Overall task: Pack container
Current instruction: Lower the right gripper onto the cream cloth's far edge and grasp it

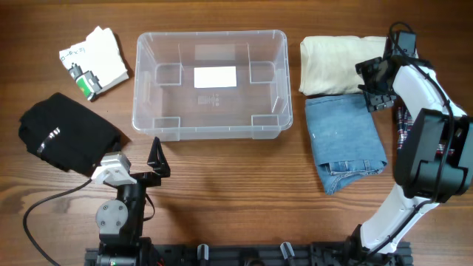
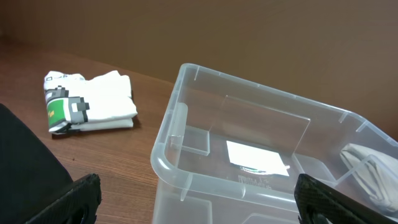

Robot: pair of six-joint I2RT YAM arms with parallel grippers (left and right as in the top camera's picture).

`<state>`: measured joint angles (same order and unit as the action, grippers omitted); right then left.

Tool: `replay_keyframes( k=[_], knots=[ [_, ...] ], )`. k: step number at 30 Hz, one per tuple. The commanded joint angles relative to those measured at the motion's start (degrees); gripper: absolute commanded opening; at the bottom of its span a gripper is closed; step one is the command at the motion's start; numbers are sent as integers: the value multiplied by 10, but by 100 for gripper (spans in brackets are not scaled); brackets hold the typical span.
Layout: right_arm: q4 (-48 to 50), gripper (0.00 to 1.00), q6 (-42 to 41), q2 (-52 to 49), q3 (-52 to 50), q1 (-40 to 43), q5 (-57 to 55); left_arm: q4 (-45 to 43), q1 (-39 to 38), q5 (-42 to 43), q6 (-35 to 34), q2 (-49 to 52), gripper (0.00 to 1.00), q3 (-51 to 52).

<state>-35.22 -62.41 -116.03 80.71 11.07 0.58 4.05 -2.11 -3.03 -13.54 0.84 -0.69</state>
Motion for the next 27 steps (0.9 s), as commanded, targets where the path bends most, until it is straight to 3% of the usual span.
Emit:
replay_keyframes(
  k=[1, 9, 12, 16, 18, 24, 27],
  knots=[
    [11, 90, -10, -14, -6, 0, 7, -2, 4, 6, 14, -3, 100, 3],
    [34, 93, 14, -34, -6, 0, 8, -2, 4, 6, 14, -3, 100, 3],
    [40, 77, 26, -34, -6, 0, 10, -2, 4, 6, 14, -3, 100, 3],
    [42, 38, 39, -34, -6, 0, 10, -2, 4, 6, 14, -3, 100, 3],
    [45, 25, 49, -34, -6, 0, 10, -2, 4, 6, 14, -3, 100, 3],
    [52, 4, 72, -28, -3, 0, 10, -2, 4, 6, 14, -3, 100, 3],
    [63, 4, 89, -12, -3, 0, 9, -2, 4, 6, 14, -3, 100, 3]
  ],
)
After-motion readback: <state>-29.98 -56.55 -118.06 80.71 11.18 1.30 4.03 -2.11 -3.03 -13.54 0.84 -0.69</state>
